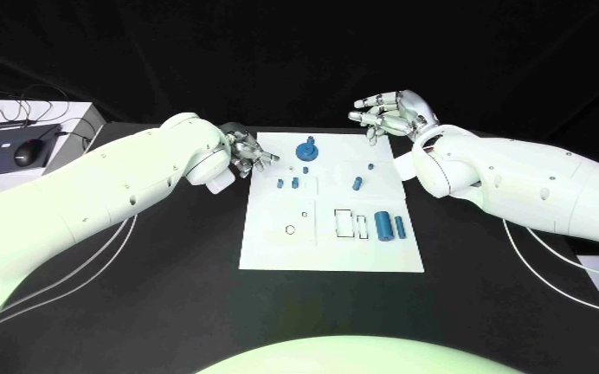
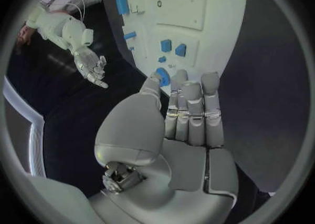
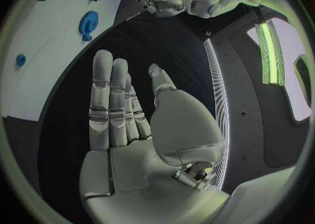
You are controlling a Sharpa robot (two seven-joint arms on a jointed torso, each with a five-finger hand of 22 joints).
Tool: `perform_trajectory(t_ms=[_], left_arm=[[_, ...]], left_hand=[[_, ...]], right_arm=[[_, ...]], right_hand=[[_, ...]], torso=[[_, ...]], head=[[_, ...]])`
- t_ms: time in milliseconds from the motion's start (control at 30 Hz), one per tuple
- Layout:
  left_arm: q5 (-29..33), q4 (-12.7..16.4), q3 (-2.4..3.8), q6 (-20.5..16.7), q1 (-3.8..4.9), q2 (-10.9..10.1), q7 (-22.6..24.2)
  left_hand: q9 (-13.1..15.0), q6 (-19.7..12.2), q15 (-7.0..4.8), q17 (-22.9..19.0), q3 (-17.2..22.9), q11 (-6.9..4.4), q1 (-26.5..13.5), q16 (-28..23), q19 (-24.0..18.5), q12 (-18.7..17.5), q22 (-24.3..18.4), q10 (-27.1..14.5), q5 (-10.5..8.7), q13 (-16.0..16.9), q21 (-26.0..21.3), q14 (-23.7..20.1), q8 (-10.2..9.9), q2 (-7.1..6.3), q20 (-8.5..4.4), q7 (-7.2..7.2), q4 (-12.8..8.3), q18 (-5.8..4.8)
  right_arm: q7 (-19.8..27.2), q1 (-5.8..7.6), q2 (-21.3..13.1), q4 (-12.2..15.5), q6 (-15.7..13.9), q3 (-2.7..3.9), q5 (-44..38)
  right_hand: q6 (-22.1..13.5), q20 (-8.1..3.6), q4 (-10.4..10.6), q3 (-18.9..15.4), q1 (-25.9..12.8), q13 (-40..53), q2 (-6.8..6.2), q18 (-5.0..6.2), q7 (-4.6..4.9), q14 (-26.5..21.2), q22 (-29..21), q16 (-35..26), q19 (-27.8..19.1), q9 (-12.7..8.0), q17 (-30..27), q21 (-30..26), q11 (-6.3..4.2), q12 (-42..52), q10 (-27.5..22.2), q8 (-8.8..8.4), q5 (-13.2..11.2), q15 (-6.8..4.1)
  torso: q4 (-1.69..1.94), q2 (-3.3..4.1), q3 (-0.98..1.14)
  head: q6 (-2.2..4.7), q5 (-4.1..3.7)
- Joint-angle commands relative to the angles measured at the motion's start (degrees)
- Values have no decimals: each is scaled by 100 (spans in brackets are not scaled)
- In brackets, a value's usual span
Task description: Assemble the parts on the task board
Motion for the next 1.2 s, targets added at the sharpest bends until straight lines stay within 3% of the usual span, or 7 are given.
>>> perform_trajectory(t_ms=[33, 167, 233, 400, 567, 900, 1200], left_arm=[[247, -6, 2, -331, 0, 17, 915], [-31, -30, -61, -669, -1, 49, 1806], [-315, -49, -121, -912, -2, 78, 2294], [-977, -56, -226, -1305, -35, 160, 2987], [-1844, -152, -314, -1399, -77, 335, 3311], [-2845, -673, -444, -1201, -93, 808, 3347], [-3267, -1075, -528, -902, -95, 1103, 3224]], left_hand=[[-513, -62, 150, -355, 519, 131, 617, -395, -353, -483, -246, -289, 0, -477, -447, -496, -313, 20, 161, 79, -376, 23], [-1083, -141, 293, -821, 874, 287, 915, -793, -650, -915, -500, -500, -42, -1014, -891, -953, -663, -99, 279, 170, -709, -18], [-1328, -142, 377, -1088, 947, 379, 997, -1039, -855, -1081, -590, -577, -59, -1253, -1091, -1221, -793, -204, 340, 131, -860, -41], [-1734, 59, 499, -1590, 1026, 549, 1001, -1285, -1016, -1444, -623, -693, -65, -1737, -1252, -1399, -987, -316, 440, 103, -1025, -22], [-2089, 142, 515, -1988, 1081, 577, 929, -1195, -972, -1854, -542, -731, -66, -1736, -1242, -1424, -1094, -428, 493, 39, -1122, 44], [-2119, 135, 526, -2605, 1108, 582, 883, -572, -809, -2101, -284, -844, -61, -1733, -1202, -1595, -1114, -628, 530, 5, -917, 100], [-2117, 275, 504, -2622, 1290, 564, 860, 296, -790, -2158, 241, -699, -56, -1739, -821, -1641, -1111, -694, 524, 6, -897, 149]], right_arm=[[50, -1, -5, 11, 43, 4, 0], [53, -1, -8, 9, 40, 4, 0], [55, -1, -7, 7, 38, 4, 1], [61, -1, -10, 1, 35, 4, 4], [65, -1, -7, -3, 29, 4, 6], [70, -1, 25, 2, 34, 4, 9], [73, 2, 41, 19, 34, 5, 11]], right_hand=[[1, -1, -10, -12, -35, -9, 44, 61, 47, -25, 5, 26, -43, -2, 5, 26, -34, -11, -5, -29, 32, 2], [-8, 0, -14, -12, -25, -9, 54, 62, 50, -28, 5, 24, -43, -3, 5, 23, -33, -14, -8, -36, 37, 3], [-8, 0, -14, -12, -25, -9, 54, 62, 50, -28, 5, 24, -43, -3, 5, 23, -33, -14, -8, -36, 37, 3], [-8, 0, -14, -12, -25, -9, 54, 62, 50, -28, 5, 24, -43, -3, 5, 23, -33, -14, -8, -36, 37, 3], [-8, 0, -14, -12, -25, -9, 54, 62, 50, -28, 5, 24, -43, -3, 5, 23, -33, -14, -8, -36, 37, 3], [-10, 0, -13, -5, -26, -9, 66, 62, 50, -29, 5, 24, -42, -3, 5, 23, -32, -13, -8, -37, 39, 3], [-8, 0, -8, -3, -35, -9, 67, 62, 50, -29, 4, 26, -41, -2, 6, 23, -32, -13, -9, -37, 40, 3]], torso=[[-2, 0, 1], [1, 1, -3], [1, 4, -4], [-2, 11, -13], [-5, 11, -10], [-16, 19, -2], [-32, 53, -3]], head=[[15, 3], [44, -8], [57, -13], [102, -17], [135, -15], [156, 8], [200, -4]])
